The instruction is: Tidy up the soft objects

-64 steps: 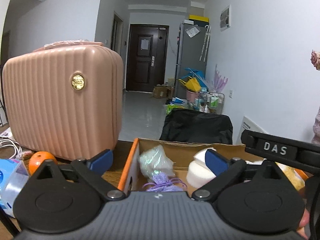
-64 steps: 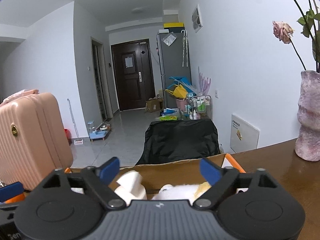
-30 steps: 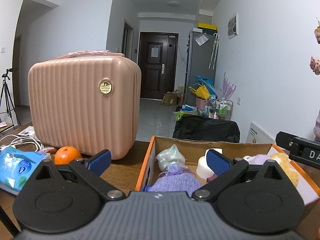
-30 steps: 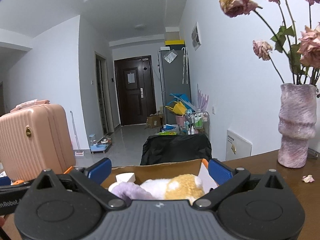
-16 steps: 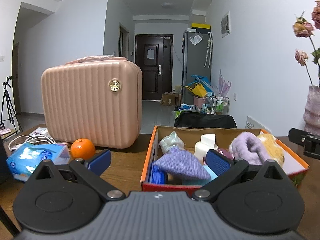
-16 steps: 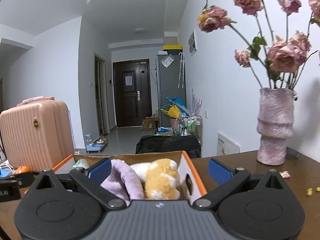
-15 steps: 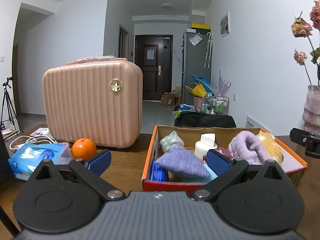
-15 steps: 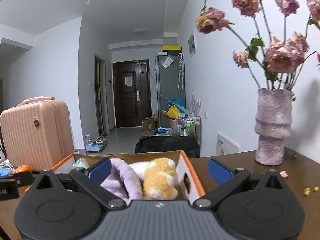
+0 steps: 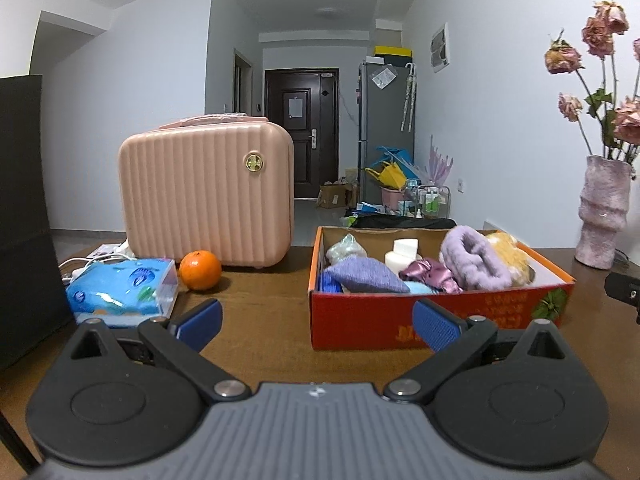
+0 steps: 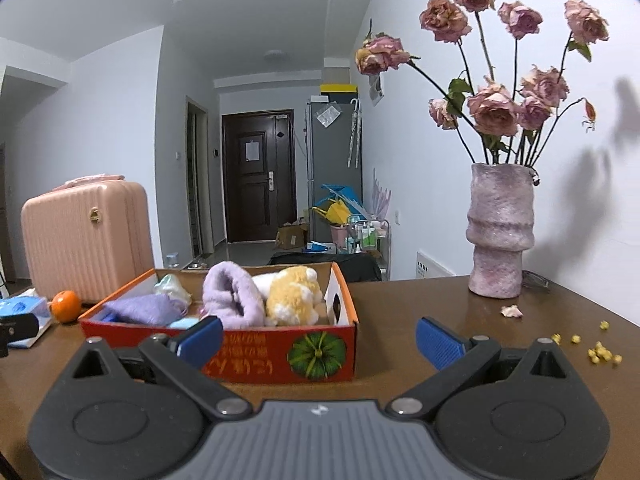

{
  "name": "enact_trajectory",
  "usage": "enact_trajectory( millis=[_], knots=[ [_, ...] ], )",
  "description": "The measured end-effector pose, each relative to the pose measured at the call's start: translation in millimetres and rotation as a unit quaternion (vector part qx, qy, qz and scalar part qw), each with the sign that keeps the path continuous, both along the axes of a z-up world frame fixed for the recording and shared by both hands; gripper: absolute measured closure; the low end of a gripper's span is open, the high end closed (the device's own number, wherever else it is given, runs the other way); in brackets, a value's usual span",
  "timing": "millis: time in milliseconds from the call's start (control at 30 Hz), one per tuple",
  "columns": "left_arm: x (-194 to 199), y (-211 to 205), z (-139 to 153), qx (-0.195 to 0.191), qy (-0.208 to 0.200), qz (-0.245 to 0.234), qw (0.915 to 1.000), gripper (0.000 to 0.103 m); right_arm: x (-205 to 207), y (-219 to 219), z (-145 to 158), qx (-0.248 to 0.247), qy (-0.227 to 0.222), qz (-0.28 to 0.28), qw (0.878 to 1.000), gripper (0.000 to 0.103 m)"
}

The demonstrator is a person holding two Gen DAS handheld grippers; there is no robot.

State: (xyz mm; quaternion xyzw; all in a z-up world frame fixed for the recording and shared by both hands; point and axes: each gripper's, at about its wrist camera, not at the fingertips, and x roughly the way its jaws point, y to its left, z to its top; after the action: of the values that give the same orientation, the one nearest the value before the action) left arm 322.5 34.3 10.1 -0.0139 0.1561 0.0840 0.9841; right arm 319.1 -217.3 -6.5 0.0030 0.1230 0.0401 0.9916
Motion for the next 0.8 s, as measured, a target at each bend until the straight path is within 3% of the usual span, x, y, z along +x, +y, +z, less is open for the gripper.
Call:
enact_trajectory(
  millis=[567,800],
  knots=[
    [-121,-6,-5,0.003,0.0,-0.051,0.9987,0.0,-134,-8,-5,-0.021,-0.018,0.036,0.999,0.0],
    [-162,-5,-15,-0.005,0.006,-0.058,0.9983,0.0,-172,-12,-14,-0.01,0.018,0.052,0.998,0.0]
  ],
)
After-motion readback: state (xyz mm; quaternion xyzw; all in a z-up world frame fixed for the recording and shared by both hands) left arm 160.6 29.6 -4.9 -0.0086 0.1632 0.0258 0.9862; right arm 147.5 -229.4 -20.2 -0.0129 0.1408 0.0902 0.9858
